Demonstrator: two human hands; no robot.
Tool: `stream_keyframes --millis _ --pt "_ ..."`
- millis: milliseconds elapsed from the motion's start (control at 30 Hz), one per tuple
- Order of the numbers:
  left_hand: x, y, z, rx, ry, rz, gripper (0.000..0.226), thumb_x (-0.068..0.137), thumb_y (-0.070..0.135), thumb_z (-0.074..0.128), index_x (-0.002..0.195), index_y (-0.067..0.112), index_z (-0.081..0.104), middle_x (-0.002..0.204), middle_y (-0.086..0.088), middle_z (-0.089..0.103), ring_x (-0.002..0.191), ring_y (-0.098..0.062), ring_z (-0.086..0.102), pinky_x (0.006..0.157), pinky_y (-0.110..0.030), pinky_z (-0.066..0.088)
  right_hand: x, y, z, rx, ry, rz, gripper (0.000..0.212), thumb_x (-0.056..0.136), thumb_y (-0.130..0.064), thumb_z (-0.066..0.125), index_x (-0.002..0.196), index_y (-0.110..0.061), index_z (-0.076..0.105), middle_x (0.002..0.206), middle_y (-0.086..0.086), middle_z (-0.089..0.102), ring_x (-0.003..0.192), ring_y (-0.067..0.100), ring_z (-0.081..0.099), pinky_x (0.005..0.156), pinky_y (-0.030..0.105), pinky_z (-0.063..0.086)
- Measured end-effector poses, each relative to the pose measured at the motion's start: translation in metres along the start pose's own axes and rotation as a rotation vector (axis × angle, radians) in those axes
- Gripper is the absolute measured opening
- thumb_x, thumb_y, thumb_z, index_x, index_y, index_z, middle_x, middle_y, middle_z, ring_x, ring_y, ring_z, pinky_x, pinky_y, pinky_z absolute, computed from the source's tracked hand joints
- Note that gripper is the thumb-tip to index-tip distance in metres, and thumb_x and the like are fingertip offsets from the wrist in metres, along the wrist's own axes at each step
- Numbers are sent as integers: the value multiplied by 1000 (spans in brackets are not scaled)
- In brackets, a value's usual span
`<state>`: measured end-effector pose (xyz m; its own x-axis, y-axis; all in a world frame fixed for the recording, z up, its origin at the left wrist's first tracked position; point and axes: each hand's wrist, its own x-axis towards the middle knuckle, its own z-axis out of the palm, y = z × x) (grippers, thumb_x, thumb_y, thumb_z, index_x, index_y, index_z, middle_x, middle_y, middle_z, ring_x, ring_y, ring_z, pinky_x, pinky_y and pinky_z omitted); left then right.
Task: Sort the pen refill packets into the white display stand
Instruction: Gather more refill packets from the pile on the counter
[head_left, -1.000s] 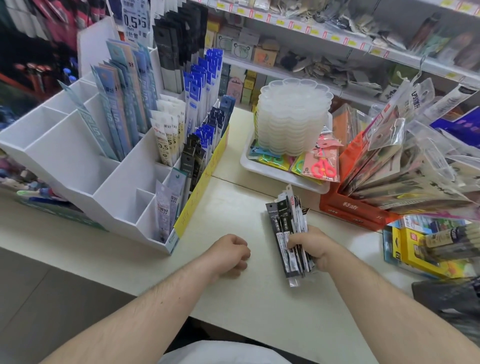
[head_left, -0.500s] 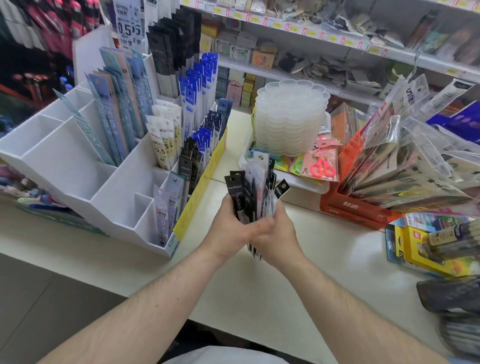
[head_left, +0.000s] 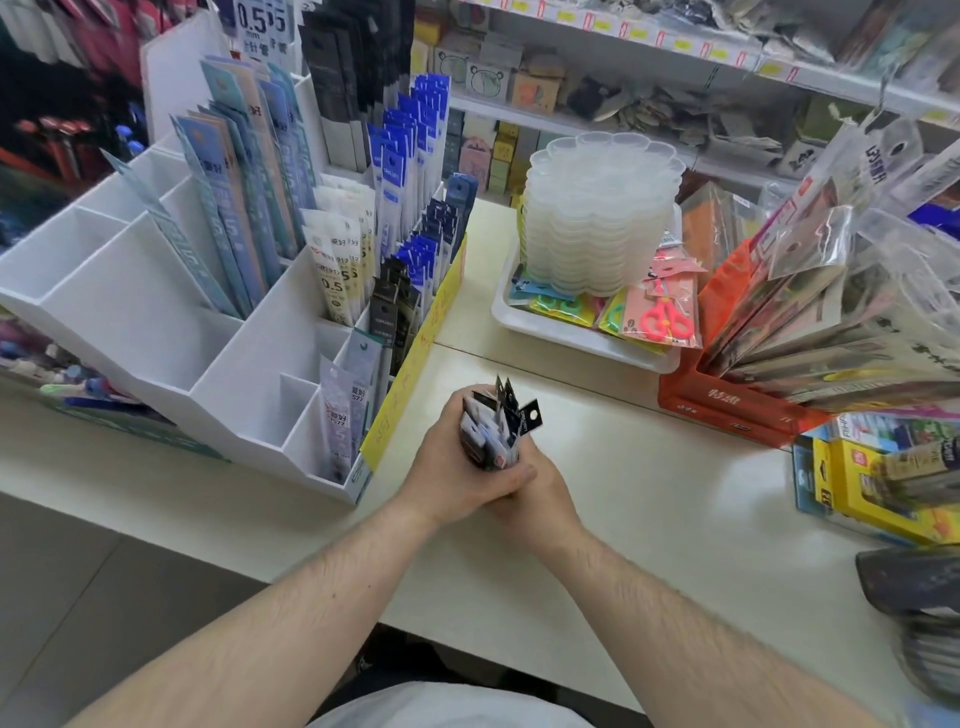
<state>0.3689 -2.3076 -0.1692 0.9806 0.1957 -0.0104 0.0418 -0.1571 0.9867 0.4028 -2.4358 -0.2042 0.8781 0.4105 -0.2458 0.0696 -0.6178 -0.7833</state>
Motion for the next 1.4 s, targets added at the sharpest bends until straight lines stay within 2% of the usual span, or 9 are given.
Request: stream_keyframes --millis 200,367,467,567,667,767,1033,1233,1400 --pt "9 -10 -3 10 -42 -71 64 57 29 88 112 29 56 101 17 67 102 -7 66 88 -25 53 7 -12 3 -471 40 -91 36 72 -30 37 100 -29 60 85 -13 48 89 13 42 84 27 26" --pt "14 3 -8 -151 83 -197 52 55 29 79 92 -4 65 85 -3 70 78 -9 67 74 -26 56 2 -27 -6 -436 -39 -112 61 69 -45 67 126 -27 53 110 -10 49 123 20 38 102 34 25" --pt "14 29 -18 -455 177 -241 28 55 10 72 79 7 58 69 -2 57 67 -14 58 65 -25 49 -8 -48 -25 -388 -121 -106 93 54 -65 61 137 -30 43 121 -14 45 129 14 33 109 33 24" --pt "14 52 -34 -754 110 -277 33 57 7 68 88 11 57 64 1 61 69 -20 66 75 -34 54 -23 -67 -58 52 -233 81 109 48 -69 62 146 -30 39 140 -16 45 133 2 37 112 28 30" --pt "15 75 -48 -920 -17 -242 51 48 14 71 97 10 55 66 0 59 71 -21 67 90 -42 51 -32 -81 -86 431 -309 126 92 49 -64 66 133 -30 52 135 -11 59 122 -2 54 108 30 38" --pt "17 89 -57 -991 -102 -165 53 51 14 67 102 9 54 70 -2 58 78 -24 64 103 -47 43 -36 -111 -93 380 -315 72 89 46 -61 70 126 -26 56 124 -8 65 109 0 63 90 22 48" --pt "23 113 -60 -946 -67 -185 58 50 18 69 106 12 57 76 -3 65 88 -20 66 78 -33 55 -32 -167 -73 3 -140 -12 47 61 -27 79 95 -36 49 81 -11 63 59 5 61 47 18 44" --pt "22 131 -64 -674 30 -313 64 69 29 77 126 6 59 105 -5 75 95 -17 70 89 -32 54 -14 -167 -67 178 -81 62 28 53 -16 63 79 -21 54 61 0 55 51 21 50 49 33 43" --pt "12 129 -61 -537 93 -282 58 70 13 79 125 9 61 113 -9 74 107 -24 69 90 -35 55 -13 -172 -60 30 59 64 50 53 -37 63 101 -28 57 84 -6 70 75 19 67 66 35 58"
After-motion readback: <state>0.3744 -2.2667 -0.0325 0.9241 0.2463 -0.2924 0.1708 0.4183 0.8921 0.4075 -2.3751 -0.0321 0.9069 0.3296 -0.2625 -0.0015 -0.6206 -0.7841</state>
